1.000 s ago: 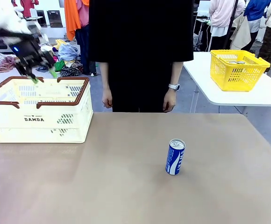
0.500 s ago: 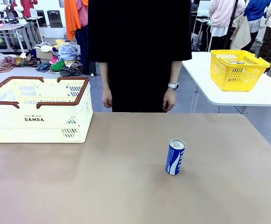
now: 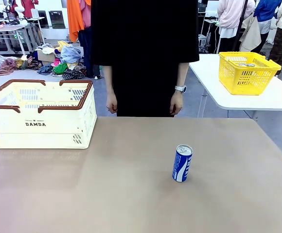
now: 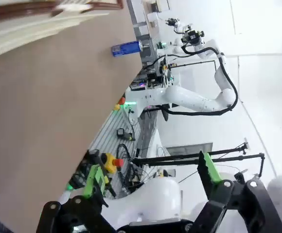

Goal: Place the drinks into the Shopping basket.
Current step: Pick up one drink and place it into the Shopping basket.

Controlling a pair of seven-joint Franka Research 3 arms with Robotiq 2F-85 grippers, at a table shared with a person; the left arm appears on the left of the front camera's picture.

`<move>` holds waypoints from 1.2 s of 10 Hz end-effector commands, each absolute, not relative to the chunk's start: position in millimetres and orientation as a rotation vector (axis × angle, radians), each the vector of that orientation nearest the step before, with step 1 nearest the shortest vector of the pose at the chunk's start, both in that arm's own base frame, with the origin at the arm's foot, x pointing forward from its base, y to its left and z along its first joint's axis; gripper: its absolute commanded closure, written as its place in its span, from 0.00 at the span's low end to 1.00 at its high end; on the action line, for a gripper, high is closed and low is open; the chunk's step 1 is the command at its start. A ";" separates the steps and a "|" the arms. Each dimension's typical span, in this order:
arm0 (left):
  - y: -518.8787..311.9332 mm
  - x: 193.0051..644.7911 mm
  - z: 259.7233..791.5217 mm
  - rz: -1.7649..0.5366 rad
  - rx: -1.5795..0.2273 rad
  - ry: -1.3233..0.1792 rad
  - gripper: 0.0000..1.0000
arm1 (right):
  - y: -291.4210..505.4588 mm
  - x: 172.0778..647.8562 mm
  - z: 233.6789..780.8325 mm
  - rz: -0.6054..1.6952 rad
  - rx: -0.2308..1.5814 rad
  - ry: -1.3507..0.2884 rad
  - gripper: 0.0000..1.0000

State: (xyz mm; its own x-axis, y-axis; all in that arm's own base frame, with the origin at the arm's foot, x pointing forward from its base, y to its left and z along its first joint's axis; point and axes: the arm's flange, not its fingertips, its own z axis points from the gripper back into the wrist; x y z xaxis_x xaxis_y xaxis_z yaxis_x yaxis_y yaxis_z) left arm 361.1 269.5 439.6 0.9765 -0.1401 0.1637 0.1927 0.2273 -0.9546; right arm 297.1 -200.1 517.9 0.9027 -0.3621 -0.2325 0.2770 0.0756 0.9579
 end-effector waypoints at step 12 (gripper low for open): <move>269.5 361.1 439.6 -0.229 -1.322 -0.046 0.00 | -200.7 297.0 523.6 -0.484 1.431 -0.069 0.00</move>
